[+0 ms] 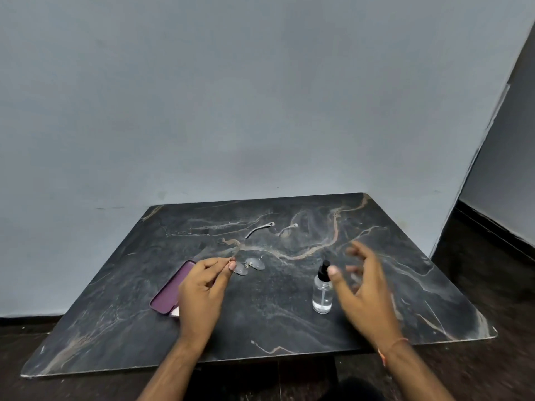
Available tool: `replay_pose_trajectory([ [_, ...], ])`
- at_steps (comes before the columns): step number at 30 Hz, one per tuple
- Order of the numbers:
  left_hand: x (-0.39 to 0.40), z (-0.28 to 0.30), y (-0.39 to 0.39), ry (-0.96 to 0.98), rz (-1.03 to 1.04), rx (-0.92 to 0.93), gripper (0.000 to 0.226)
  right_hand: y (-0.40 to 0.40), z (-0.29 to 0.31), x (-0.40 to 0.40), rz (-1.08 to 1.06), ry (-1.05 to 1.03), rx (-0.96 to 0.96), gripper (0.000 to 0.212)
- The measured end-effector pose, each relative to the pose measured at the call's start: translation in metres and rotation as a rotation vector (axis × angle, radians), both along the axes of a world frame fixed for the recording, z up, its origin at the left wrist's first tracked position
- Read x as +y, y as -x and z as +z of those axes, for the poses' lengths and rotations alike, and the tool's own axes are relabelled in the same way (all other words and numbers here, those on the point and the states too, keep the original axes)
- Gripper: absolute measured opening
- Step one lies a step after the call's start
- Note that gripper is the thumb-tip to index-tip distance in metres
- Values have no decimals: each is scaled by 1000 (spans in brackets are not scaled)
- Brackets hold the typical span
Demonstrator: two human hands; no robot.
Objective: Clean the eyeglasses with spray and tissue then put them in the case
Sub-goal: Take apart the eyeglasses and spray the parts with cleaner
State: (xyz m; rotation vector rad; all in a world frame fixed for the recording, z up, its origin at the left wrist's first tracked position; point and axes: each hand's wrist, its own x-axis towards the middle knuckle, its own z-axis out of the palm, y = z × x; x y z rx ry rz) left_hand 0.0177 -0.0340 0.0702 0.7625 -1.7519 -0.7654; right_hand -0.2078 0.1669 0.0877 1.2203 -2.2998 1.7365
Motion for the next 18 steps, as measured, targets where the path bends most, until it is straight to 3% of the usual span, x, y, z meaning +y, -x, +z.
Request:
replay_pose_trajectory([
  [4, -2, -19, 18, -43, 2, 70, 17, -5, -32, 7, 159, -255, -34, 89],
  [9, -11, -36, 26, -52, -25, 62, 19, 0, -35, -7, 220, -287, 10, 63],
  [11, -12, -39, 25, -38, -16, 56, 18, 1, -42, -14, 290, -168, -152, 62],
  [14, -10, -38, 26, -2, -26, 35, 18, -4, -51, -30, 388, 22, -545, 71],
  [18, -10, -39, 27, 41, -42, 16, 19, -20, -49, -48, 507, 175, -739, 76],
])
